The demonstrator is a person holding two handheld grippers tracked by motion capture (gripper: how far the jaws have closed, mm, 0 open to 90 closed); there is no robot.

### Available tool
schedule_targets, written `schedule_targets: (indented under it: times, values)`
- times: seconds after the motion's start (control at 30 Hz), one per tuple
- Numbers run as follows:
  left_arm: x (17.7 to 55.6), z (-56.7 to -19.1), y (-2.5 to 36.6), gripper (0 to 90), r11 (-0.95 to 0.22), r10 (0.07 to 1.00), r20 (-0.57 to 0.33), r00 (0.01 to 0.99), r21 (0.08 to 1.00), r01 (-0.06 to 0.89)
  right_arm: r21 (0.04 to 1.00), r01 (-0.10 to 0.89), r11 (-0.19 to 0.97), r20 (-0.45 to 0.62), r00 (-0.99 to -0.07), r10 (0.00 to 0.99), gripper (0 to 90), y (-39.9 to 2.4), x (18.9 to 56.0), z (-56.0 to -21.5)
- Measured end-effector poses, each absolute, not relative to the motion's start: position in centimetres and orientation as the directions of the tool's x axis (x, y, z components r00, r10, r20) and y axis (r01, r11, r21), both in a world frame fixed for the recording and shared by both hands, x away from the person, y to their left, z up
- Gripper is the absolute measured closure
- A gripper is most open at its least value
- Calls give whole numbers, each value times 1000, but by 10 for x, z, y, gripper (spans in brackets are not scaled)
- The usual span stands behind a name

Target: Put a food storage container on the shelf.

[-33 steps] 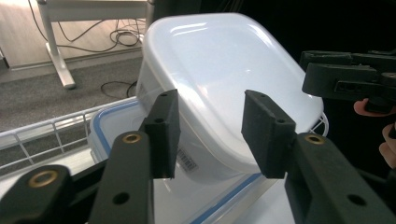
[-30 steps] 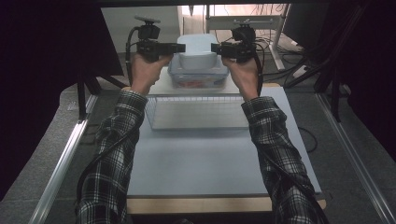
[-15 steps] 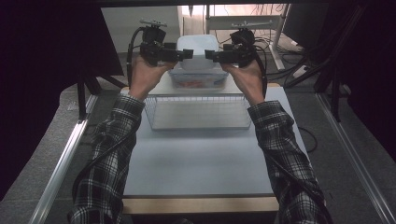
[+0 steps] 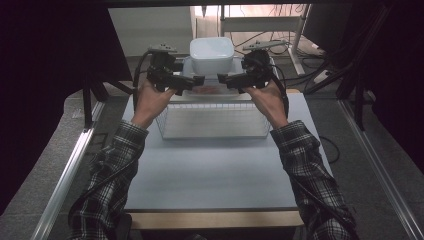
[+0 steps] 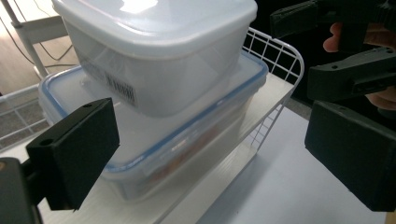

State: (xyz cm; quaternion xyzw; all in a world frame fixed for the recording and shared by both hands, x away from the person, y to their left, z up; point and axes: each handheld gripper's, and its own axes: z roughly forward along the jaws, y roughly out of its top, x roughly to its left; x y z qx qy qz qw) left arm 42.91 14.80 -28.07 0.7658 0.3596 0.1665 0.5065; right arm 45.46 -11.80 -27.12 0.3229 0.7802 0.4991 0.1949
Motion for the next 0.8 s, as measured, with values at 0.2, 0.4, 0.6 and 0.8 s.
schedule_targets:
  times: [0.2, 0.4, 0.6, 0.8]
  values:
    - [415, -295, 148, 37, -274, 715, -54, 697, 896, 350, 904, 284, 319, -7, -738, 675, 31, -121, 439, -281]
    - [402, -313, 151, 36, -274, 711, -65, 700, 892, 360, 899, 271, 344, -19, -761, 649, 30, -126, 422, -295]
    - [387, -330, 154, 27, -261, 703, -80, 707, 895, 361, 886, 274, 375, -28, -775, 631, 29, -132, 410, -311]
    - [374, -348, 156, 25, -269, 696, -71, 714, 897, 352, 878, 267, 397, -42, -784, 620, 29, -139, 399, -326]
